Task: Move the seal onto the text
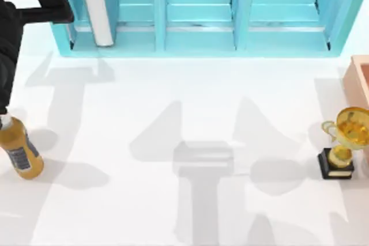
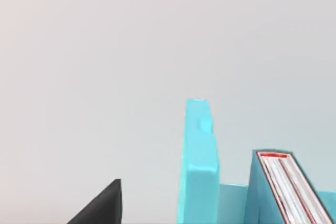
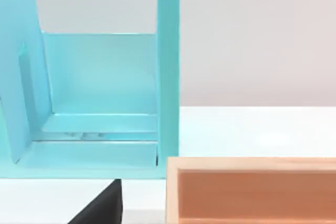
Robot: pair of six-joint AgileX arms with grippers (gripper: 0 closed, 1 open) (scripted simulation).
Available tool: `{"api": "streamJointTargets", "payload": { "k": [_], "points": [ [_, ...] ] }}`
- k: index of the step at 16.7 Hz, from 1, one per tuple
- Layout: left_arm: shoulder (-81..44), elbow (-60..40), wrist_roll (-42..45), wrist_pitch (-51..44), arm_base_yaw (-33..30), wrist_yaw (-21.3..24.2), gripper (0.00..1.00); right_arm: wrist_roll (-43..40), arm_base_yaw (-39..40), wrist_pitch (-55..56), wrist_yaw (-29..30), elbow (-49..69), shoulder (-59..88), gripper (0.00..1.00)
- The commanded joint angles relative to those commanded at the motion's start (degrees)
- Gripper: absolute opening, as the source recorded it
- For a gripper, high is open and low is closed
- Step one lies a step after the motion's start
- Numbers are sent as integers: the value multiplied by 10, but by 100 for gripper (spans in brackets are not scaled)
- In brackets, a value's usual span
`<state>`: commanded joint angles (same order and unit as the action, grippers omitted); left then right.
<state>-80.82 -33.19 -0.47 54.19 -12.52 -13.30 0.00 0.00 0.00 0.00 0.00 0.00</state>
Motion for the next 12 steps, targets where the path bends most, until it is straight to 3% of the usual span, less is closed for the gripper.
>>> {"api": "streamJointTargets", "payload": {
  "k": [6,12],
  "points": [
    [-306,-75,1,155,-43,-13,100,0,0,0,0,0,0,100],
    [-405,-95,1,189,-60,-12,100,0,0,0,0,0,0,100]
  ]
}}
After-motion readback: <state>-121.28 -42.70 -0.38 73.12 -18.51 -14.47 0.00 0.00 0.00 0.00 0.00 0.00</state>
